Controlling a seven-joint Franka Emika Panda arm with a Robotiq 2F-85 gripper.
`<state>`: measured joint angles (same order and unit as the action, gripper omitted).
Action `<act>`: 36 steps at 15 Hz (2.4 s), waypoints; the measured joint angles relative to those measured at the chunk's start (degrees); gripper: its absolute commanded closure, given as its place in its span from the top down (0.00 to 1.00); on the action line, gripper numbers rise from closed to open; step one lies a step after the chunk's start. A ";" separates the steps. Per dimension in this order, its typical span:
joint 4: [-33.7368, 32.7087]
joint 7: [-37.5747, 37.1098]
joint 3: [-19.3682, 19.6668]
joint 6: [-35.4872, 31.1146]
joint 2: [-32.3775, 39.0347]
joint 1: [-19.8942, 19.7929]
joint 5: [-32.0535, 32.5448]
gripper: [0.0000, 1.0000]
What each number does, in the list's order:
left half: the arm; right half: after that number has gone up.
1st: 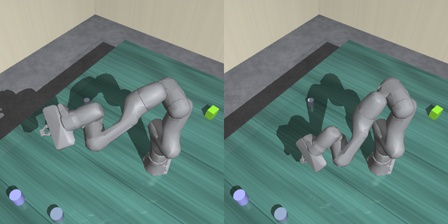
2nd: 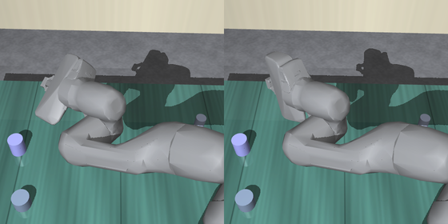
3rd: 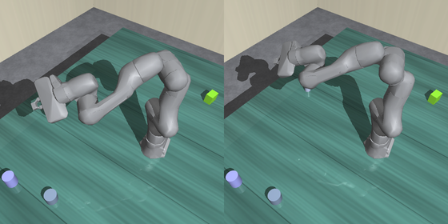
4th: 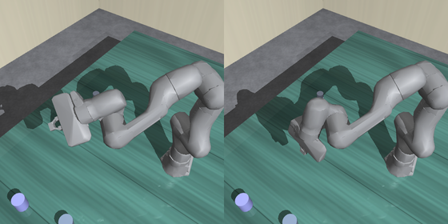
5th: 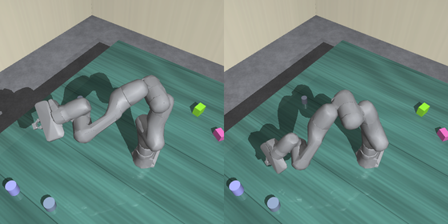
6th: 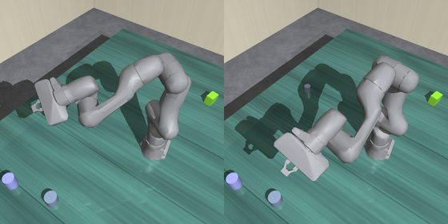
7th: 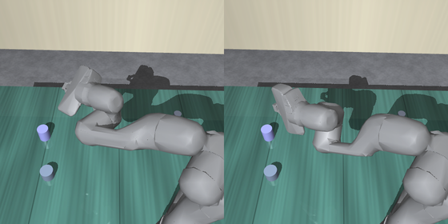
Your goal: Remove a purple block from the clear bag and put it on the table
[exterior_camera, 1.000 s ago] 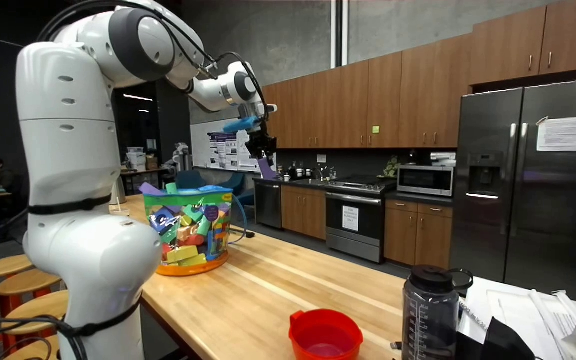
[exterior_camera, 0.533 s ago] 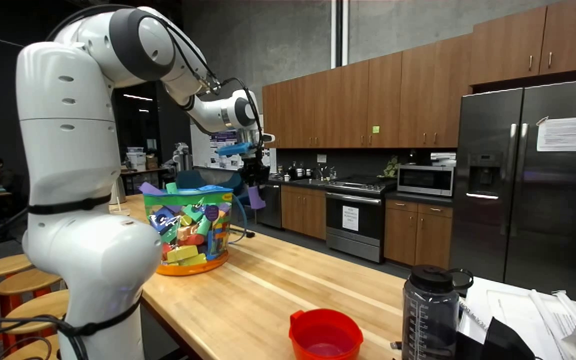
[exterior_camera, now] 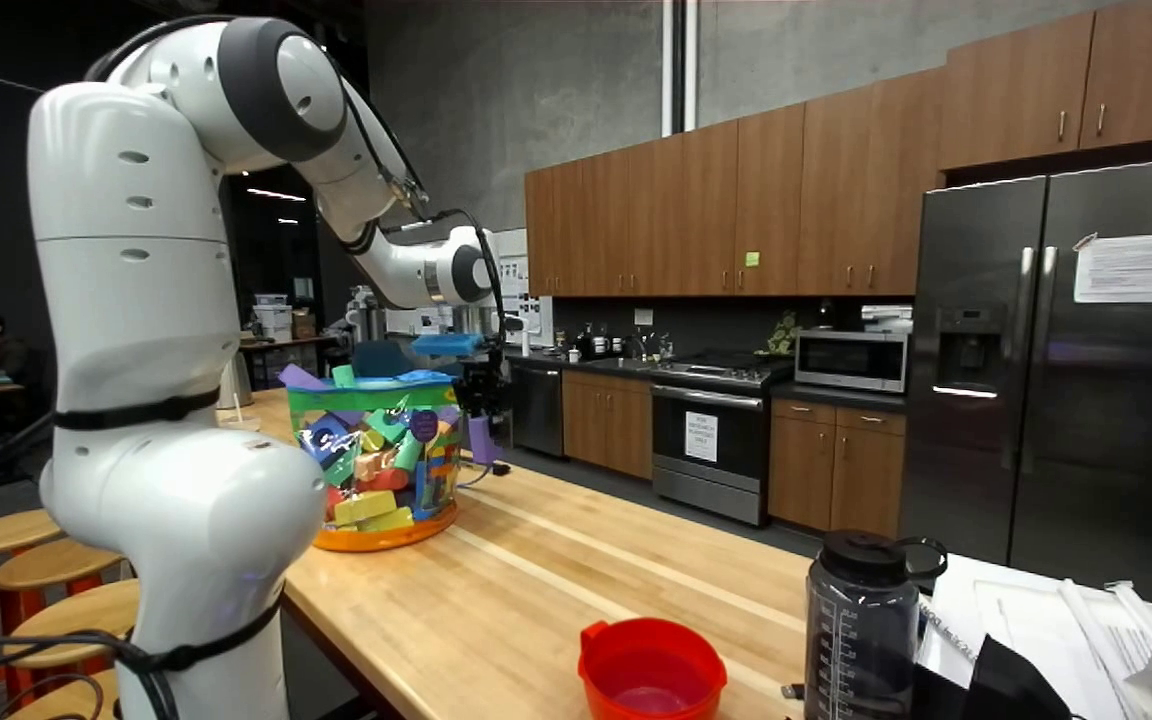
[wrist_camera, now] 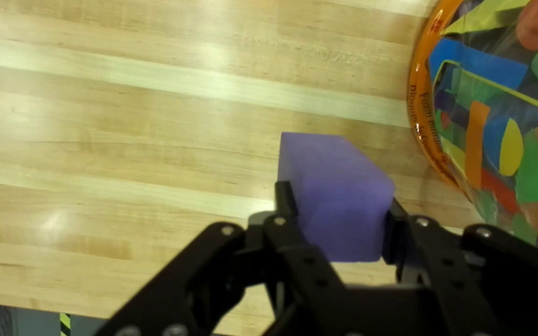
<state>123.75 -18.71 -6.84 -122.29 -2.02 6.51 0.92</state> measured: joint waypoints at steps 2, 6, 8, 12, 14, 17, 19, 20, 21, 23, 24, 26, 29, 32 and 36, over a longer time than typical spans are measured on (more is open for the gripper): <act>3.58 1.04 0.00 -5.69 -0.05 0.01 -1.45 0.16; 10.17 3.10 0.00 -14.87 -0.59 -0.02 -2.59 0.16; 12.48 4.07 -0.01 -17.63 -0.97 0.03 -2.61 0.16; 14.12 7.09 -0.37 -19.46 -1.38 0.53 -2.61 0.16; 14.18 8.30 -0.56 -19.46 -1.32 0.71 -2.24 0.16; 14.31 8.99 -0.53 -19.44 -0.94 0.60 -0.53 0.16; 14.33 8.99 -0.43 -19.45 -0.15 0.45 0.89 0.16; 14.33 8.98 -0.41 -19.45 0.30 0.35 1.52 0.16; 14.33 8.97 -0.33 -19.47 0.80 0.29 2.11 0.16; 14.32 8.94 -0.19 -19.56 1.87 0.08 2.98 0.16; 14.32 8.93 -0.09 -19.60 2.41 0.01 3.40 0.16; 14.30 8.92 0.08 -19.66 3.39 -0.10 3.73 0.16; 14.23 8.93 0.33 -19.69 4.76 -0.10 3.74 0.16; 14.15 8.94 0.66 -19.75 6.11 -0.11 3.75 0.16; 13.97 8.94 1.34 -19.84 7.71 -0.11 4.29 0.72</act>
<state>137.72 -9.77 -5.50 -142.13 5.68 6.40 5.20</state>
